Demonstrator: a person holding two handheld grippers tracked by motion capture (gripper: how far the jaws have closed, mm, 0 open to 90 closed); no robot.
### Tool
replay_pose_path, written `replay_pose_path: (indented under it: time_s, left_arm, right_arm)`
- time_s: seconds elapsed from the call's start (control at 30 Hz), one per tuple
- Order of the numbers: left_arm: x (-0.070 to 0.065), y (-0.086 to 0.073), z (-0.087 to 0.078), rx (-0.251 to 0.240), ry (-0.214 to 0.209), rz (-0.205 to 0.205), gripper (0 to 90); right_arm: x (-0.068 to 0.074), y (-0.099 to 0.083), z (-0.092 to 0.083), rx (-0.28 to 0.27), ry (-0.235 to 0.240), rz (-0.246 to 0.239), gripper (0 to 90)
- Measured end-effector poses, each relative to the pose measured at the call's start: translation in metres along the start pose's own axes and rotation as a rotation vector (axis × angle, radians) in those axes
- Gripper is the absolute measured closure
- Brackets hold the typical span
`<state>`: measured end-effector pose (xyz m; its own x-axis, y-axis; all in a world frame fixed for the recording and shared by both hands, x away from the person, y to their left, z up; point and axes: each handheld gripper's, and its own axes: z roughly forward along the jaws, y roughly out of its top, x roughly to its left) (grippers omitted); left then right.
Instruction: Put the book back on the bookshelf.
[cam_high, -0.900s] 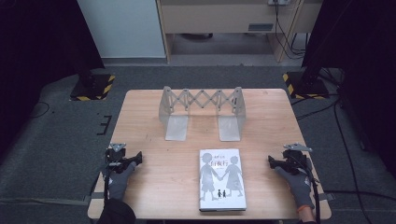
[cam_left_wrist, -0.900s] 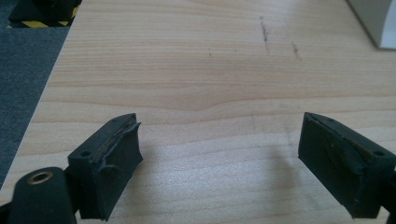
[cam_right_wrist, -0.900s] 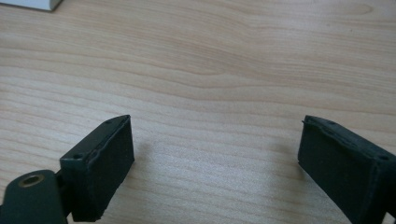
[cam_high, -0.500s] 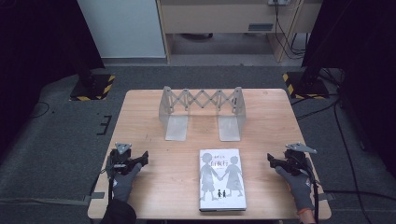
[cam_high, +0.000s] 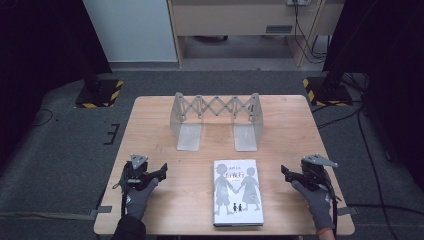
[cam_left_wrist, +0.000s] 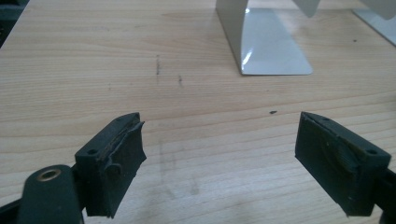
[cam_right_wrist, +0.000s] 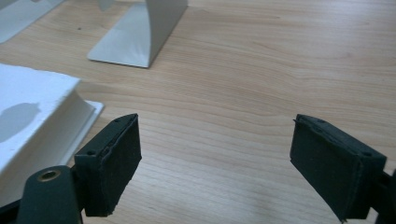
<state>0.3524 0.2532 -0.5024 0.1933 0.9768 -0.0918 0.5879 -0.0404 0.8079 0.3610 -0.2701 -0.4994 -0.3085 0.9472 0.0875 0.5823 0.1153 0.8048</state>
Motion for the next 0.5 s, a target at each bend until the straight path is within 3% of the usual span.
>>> replay_pose_path:
  time_s: [0.17,0.5]
  left_arm:
    - [-0.013,-0.001,-0.003,-0.011,-0.051,0.014,14.9]
    - [-0.032,-0.001,-0.005,-0.020,-0.090,0.049,15.2]
  right_arm:
    - [0.010,0.002,0.001,0.008,0.033,-0.023,17.5]
    - [0.025,0.004,0.001,0.000,0.070,-0.035,18.5]
